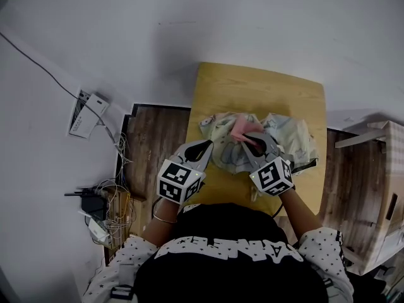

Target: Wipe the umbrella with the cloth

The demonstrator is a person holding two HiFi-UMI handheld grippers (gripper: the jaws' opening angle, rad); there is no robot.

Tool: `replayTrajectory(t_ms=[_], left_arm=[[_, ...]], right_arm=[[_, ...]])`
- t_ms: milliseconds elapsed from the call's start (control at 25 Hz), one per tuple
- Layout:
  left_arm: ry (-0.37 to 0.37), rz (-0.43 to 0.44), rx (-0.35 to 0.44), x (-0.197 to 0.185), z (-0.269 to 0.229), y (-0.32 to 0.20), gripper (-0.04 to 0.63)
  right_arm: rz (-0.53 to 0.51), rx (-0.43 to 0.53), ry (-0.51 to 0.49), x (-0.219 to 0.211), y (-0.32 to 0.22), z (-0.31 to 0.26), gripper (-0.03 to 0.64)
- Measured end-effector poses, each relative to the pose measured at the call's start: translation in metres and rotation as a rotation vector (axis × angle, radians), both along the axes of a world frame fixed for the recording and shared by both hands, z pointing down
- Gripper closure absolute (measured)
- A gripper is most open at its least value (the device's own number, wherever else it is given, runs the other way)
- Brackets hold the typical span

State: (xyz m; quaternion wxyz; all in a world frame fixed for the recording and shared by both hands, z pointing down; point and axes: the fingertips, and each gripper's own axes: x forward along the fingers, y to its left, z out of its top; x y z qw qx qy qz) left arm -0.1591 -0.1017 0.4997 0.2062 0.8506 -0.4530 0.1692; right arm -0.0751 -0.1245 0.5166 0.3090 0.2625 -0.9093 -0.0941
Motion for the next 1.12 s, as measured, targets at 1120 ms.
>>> replayTrajectory(t_ms=[1120], left_arm=[[0.003,0.024,0.004,0.004,-0.001,0.001,0.594]], right_arm=[[-0.250,0.122,0.292,-0.009,0.062,0.029,0.580]])
